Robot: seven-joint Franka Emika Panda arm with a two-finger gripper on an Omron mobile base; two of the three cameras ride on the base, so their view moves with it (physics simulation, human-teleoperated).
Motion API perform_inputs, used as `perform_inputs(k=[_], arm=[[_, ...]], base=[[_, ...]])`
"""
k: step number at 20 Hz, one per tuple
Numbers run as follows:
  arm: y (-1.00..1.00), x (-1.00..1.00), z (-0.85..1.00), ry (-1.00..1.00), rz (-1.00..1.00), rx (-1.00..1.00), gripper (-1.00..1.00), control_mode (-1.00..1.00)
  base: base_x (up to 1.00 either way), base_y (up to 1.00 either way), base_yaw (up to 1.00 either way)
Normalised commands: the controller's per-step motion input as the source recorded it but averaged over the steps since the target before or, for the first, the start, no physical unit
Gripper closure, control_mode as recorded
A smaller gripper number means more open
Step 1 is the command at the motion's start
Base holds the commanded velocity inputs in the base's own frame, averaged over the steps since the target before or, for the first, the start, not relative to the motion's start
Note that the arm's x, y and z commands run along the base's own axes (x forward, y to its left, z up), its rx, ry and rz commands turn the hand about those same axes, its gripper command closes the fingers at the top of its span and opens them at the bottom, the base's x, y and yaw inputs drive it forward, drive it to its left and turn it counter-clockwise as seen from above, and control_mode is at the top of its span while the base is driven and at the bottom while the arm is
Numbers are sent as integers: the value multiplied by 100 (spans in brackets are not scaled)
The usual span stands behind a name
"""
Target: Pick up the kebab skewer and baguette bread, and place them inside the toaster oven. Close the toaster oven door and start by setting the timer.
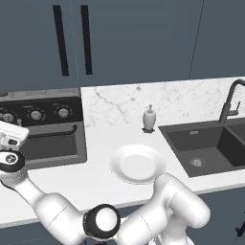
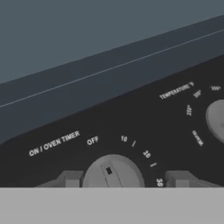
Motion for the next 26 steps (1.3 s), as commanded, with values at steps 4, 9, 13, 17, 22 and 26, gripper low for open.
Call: perform_inputs(k=[4,9,13,17,22,26], arm=[[21,-33,46,-21,-23,75,100,-100],[28,-30,57,-21,-26,77,100,-100],[28,-30,54,-21,-28,77,100,-100],[28,-29,54,-22,-28,78,100,-100],[32,-30,50,-22,-29,79,100,-100],[33,-36,48,-20,-30,80,100,-100]], base=[[0,0,0],[0,0,0],[0,0,0],[0,0,0],[0,0,0],[0,0,0]])
